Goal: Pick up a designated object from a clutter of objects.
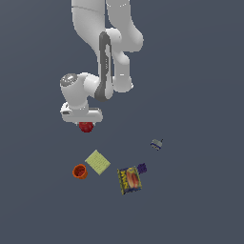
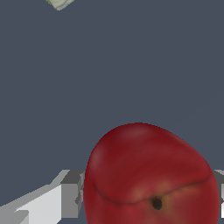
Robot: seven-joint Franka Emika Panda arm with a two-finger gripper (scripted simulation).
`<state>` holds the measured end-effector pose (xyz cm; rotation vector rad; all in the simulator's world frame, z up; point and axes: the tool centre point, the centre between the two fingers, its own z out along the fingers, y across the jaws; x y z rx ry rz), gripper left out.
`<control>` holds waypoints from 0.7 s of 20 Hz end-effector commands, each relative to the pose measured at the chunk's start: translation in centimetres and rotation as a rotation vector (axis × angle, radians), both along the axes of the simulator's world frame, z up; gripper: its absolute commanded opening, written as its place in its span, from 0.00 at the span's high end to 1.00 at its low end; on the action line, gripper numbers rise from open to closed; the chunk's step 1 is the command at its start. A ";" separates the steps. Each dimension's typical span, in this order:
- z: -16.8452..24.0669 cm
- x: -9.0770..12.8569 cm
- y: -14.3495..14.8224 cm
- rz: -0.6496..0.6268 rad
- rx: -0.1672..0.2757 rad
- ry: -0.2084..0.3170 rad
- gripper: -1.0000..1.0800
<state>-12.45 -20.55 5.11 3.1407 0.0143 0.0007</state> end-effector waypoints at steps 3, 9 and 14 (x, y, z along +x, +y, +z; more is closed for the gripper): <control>-0.1 0.0 0.1 0.002 0.001 0.001 1.00; 0.4 0.1 0.1 0.000 0.000 -0.001 1.00; 2.0 0.7 0.7 0.000 0.000 -0.001 1.00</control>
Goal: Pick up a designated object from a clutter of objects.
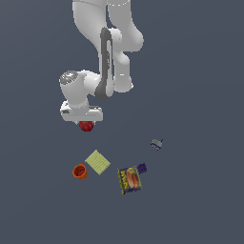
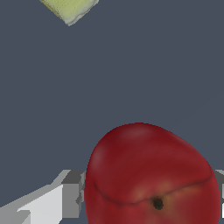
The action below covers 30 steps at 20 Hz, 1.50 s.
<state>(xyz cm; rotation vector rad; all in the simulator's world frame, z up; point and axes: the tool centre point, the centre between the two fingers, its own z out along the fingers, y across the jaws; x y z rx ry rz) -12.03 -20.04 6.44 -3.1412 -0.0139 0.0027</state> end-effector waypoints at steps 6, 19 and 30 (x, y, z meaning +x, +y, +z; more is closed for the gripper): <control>4.0 1.5 1.3 0.000 -0.002 -0.002 1.00; 15.3 5.6 4.9 -0.001 -0.006 0.000 1.00; 25.6 9.6 8.4 0.001 -0.004 -0.001 1.00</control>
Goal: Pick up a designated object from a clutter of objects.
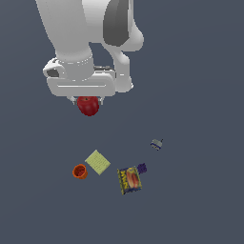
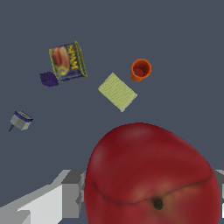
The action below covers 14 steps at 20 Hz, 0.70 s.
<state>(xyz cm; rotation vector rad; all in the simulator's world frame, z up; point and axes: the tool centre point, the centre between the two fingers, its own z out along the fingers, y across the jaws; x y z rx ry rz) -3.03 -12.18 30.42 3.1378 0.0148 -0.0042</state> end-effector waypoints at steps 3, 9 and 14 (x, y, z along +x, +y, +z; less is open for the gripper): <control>4.2 1.7 1.4 0.001 0.001 -0.002 1.00; 8.2 3.4 2.7 0.002 0.003 -0.002 1.00; 10.3 4.4 3.3 0.002 0.003 -0.002 1.00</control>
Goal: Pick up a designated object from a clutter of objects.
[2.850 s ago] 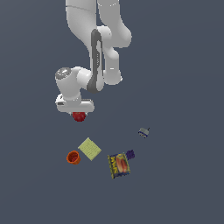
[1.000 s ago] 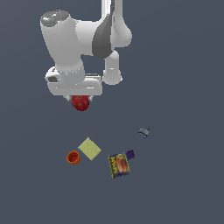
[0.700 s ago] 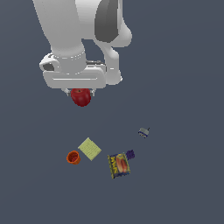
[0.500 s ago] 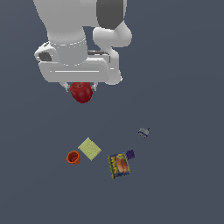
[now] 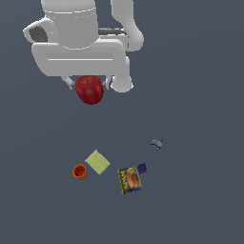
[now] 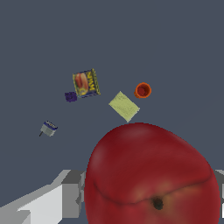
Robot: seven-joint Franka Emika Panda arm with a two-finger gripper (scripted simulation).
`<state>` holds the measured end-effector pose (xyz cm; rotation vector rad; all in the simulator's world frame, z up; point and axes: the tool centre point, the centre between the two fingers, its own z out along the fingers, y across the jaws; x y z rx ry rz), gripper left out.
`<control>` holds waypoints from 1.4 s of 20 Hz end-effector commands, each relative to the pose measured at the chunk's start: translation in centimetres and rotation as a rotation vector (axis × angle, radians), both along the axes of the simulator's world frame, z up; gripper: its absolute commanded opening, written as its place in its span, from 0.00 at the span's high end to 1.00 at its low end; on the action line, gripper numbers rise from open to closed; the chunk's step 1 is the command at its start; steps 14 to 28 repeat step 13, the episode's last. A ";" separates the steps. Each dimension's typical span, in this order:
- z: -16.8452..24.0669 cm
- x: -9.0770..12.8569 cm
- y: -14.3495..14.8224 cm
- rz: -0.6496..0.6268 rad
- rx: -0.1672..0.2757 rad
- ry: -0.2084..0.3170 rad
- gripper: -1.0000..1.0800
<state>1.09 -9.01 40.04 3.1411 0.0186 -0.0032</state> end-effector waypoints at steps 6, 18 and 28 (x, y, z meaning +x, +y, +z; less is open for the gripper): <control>2.1 1.0 0.6 0.000 0.001 -0.002 1.00; 2.2 1.1 0.6 0.000 0.001 -0.002 1.00; 2.2 1.1 0.6 0.000 0.001 -0.002 1.00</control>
